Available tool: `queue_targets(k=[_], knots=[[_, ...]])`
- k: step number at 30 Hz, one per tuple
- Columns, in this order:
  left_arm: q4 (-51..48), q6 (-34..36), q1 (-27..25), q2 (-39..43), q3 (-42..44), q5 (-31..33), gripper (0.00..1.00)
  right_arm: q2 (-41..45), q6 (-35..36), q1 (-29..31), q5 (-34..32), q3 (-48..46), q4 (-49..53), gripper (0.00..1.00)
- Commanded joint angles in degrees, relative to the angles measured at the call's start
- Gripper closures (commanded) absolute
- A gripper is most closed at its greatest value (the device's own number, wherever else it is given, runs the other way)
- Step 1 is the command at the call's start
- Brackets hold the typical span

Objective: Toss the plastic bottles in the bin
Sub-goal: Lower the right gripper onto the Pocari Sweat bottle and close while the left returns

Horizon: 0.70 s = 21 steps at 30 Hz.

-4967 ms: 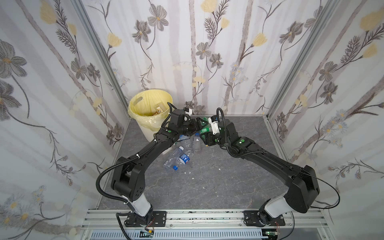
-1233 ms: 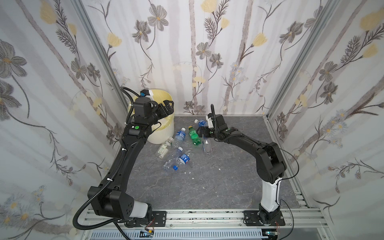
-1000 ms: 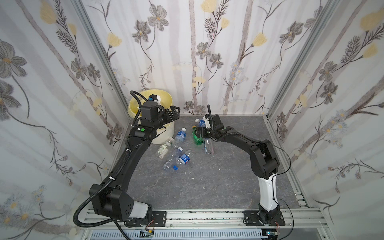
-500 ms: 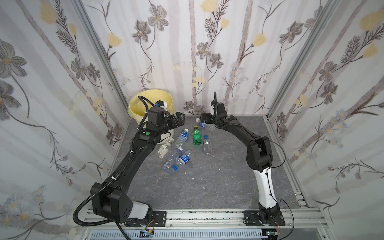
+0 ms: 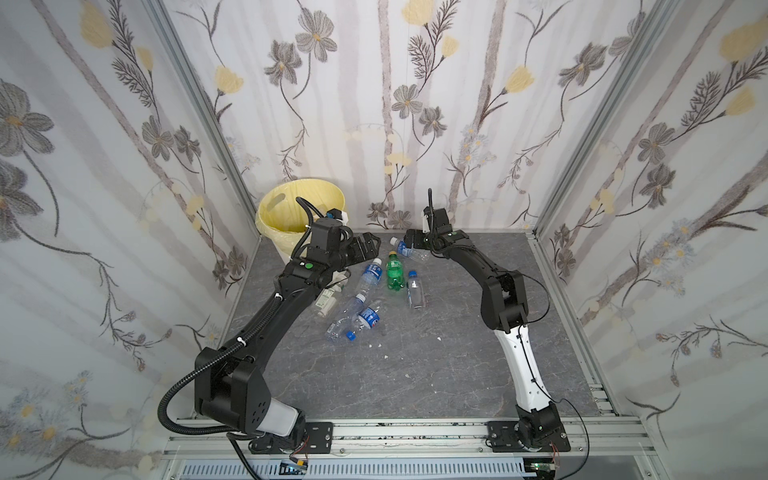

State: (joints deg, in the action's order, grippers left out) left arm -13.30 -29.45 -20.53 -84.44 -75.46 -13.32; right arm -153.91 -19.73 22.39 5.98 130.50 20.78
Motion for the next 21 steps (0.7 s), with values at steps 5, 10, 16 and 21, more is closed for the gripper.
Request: queue_targets(k=[5, 10, 16, 21], knots=[[2.05, 0.73, -0.1, -0.37, 0.09, 0.69, 0.0, -1.71, -0.56, -0.01, 4.44, 0.55, 0.31, 0.0], [2.12, -1.38, -0.21, -0.83, 0.81, -0.03, 0.0, -1.75, -1.61, 0.11, 5.76, 0.59, 1.0, 0.01], [2.47, -4.74, 0.4, -1.69, 0.93, -2.43, 0.0, -2.11, -1.03, 0.65, 6.34, 0.46, 2.67, 0.07], [2.81, -6.81, 1.29, -3.6, 3.04, -7.2, 0.0, -1.67, -0.32, 1.03, 5.5, 0.37, 4.41, 0.1]])
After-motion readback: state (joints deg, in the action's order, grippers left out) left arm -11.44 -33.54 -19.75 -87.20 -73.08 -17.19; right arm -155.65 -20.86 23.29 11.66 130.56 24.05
